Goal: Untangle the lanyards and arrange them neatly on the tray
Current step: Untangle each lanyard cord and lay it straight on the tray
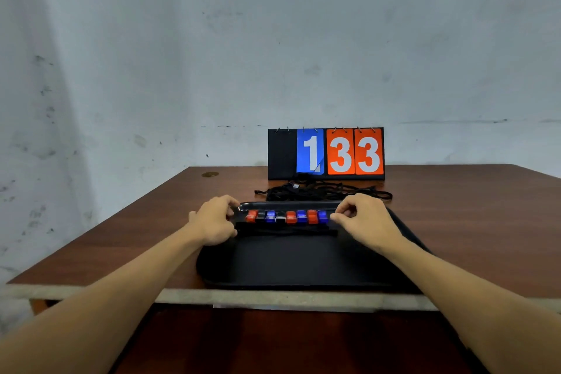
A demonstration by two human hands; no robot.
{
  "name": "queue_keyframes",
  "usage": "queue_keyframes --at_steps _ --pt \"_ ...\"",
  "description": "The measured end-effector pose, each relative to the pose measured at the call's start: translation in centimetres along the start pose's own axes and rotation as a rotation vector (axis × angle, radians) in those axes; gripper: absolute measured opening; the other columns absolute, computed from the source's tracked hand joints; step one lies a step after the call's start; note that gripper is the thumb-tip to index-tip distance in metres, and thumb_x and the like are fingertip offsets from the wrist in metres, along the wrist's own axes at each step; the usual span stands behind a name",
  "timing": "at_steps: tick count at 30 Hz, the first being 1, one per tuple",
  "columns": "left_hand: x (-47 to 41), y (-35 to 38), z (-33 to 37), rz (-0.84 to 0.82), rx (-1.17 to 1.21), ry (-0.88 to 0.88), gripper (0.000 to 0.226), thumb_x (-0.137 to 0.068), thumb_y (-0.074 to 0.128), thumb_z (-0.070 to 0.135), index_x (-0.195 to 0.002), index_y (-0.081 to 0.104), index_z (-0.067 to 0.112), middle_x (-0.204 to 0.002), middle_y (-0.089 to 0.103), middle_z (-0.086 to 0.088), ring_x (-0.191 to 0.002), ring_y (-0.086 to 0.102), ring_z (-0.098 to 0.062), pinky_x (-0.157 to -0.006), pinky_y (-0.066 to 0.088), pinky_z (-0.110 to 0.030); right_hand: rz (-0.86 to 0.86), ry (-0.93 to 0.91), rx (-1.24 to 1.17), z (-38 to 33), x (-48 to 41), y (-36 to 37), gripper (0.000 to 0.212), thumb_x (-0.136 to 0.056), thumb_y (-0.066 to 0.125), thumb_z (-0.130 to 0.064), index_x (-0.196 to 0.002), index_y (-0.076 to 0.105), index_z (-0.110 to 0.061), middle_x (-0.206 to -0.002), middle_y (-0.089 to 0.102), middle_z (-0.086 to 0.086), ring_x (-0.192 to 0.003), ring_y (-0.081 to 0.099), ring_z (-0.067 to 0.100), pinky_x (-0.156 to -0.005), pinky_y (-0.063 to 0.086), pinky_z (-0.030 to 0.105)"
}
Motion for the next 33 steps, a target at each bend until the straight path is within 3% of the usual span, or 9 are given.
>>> queue_keyframes --at_steps 2,5,8,11,17,25,28,31,33 --pt "-0.1 -1.0 1.3 0.092 -0.043 0.006 0.054 -0.077 0.067 0.010 -0.126 0.049 0.025 -0.123 0.052 0.001 -0.119 0.047 -0.019 -0.103 0.031 -0.043 0.034 0.036 -0.038 0.8 -0.7 -0.8 0.005 -0.086 0.068 -0.025 -0.083 0.064 -0.025 -0.082 0.061 -0.011 -0.078 0.058 0.004 -0.079 0.051 0.024" --pt "-0.4 -1.5 4.1 0.153 0.020 0.086 0.046 -0.077 0.062 0.005 -0.116 0.055 0.028 -0.119 0.052 0.002 -0.112 0.050 -0.016 -0.101 0.034 -0.041 0.031 0.098 -0.062 2.7 -1.9 -1.5 0.009 -0.088 0.065 -0.017 -0.086 0.063 -0.026 -0.086 0.060 -0.010 -0.084 0.058 0.005 -0.078 0.047 0.022" --pt "-0.8 -0.6 7.4 0.116 0.160 0.230 0.029 -0.085 0.058 0.005 -0.104 0.060 0.026 -0.106 0.054 0.005 -0.102 0.054 -0.010 -0.094 0.043 -0.026 0.070 0.153 -0.099 4.6 -3.1 -2.3 0.007 -0.090 0.063 -0.014 -0.092 0.065 -0.020 -0.090 0.060 -0.007 -0.087 0.057 0.008 -0.076 0.043 0.020" --pt "-1.7 0.6 10.3 0.071 0.240 0.338 0.021 -0.091 0.055 0.009 -0.102 0.065 0.023 -0.100 0.058 0.009 -0.094 0.056 -0.005 -0.075 0.040 -0.009 0.131 0.179 -0.172 5.8 -4.4 -2.9 0.010 -0.091 0.062 -0.013 -0.098 0.068 -0.015 -0.095 0.062 -0.003 -0.089 0.056 0.009 -0.078 0.043 0.022" --pt "-5.3 2.6 13.4 0.049 0.234 0.389 0.019 -0.092 0.054 0.013 -0.104 0.067 0.021 -0.095 0.063 0.009 -0.083 0.056 0.001 -0.065 0.039 -0.005 0.000 0.066 -0.112 5.2 -7.8 -0.7 0.014 -0.090 0.063 -0.018 -0.103 0.068 -0.015 -0.101 0.065 -0.001 -0.089 0.055 0.006 -0.076 0.041 0.016" --pt "-8.9 3.6 13.4 0.031 0.232 0.389 0.018 -0.092 0.055 0.015 -0.096 0.068 0.026 -0.098 0.065 0.010 -0.093 0.060 -0.005 -0.072 0.041 -0.010 -0.266 -0.028 0.142 4.6 -11.0 4.3 0.023 -0.090 0.062 -0.032 -0.095 0.073 -0.013 -0.097 0.069 0.001 -0.092 0.061 0.014 -0.090 0.051 0.034" --pt "-9.1 3.2 12.6 0.048 0.227 0.379 0.020 -0.091 0.055 0.012 -0.093 0.068 0.027 -0.085 0.060 0.018 -0.080 0.057 0.000 -0.068 0.038 -0.010 -0.225 -0.055 0.126 4.6 -11.4 4.0 0.022 -0.091 0.062 -0.030 -0.087 0.074 -0.012 -0.090 0.071 0.001 -0.087 0.063 0.012 -0.088 0.053 0.035" --pt "-9.0 2.3 11.8 0.070 0.225 0.353 0.022 -0.091 0.054 0.010 -0.091 0.067 0.028 -0.086 0.060 0.016 -0.072 0.054 0.001 -0.081 0.045 -0.021 -0.088 -0.038 -0.021 3.9 -11.9 1.8 0.019 -0.094 0.057 -0.029 -0.083 0.067 -0.017 -0.094 0.069 0.002 -0.084 0.059 0.008 -0.076 0.049 0.021" --pt "-8.7 1.8 11.5 0.065 0.206 0.339 0.023 -0.091 0.053 0.011 -0.092 0.067 0.029 -0.087 0.061 0.016 -0.074 0.056 0.000 -0.090 0.045 -0.028 -0.131 -0.022 -0.020 3.7 -11.8 1.5 0.017 -0.094 0.055 -0.033 -0.089 0.065 -0.020 -0.100 0.067 0.001 -0.091 0.057 0.010 -0.083 0.047 0.027"
Point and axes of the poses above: each hand's wrist, its own x-axis away from the middle knuckle, its own y-axis out of the palm, z = x × y, the point moved 8 cm from there along -x, towards the middle knuckle
